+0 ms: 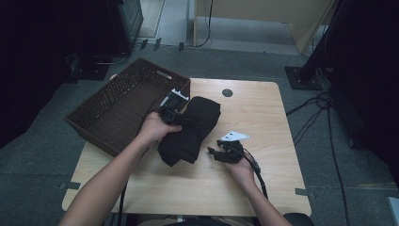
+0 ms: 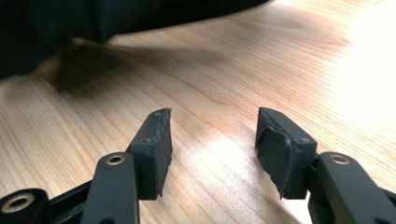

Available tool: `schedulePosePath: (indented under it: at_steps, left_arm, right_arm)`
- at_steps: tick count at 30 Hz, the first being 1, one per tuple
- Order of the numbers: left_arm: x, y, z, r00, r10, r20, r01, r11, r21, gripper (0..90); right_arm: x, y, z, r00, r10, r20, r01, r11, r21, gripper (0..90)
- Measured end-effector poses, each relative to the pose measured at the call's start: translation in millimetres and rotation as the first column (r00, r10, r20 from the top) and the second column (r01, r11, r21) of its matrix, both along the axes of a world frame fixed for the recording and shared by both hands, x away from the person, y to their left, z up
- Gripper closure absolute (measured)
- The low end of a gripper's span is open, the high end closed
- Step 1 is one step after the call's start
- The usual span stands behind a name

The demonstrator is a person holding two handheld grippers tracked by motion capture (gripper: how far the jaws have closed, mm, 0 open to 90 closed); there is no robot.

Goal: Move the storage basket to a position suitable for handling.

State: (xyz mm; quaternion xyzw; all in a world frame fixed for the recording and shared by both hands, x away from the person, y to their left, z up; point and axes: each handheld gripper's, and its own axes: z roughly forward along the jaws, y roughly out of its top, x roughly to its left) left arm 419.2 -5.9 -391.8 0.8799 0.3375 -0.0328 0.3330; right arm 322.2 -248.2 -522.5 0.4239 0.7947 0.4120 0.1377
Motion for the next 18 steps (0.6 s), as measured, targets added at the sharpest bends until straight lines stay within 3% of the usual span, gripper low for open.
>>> schedulePosePath:
  at_steps: [8, 18]
  left_arm:
    - [9.0, 16.8, 24.6, 0.9995, 0.032, 0.006, -0.032, 0.9992, -0.025, 73.4]
    - [20.2, 45.3, 61.3, 0.9958, 0.082, 0.041, -0.08, 0.9959, -0.042, 73.3]
  right_arm:
    - [0.0, 0.0, 0.3, 1.0, -0.003, -0.007, 0.003, 1.0, 0.006, 46.0]
    - [-0.1, 0.2, 0.2, 1.0, -0.004, -0.003, 0.004, 1.0, 0.003, 45.9]
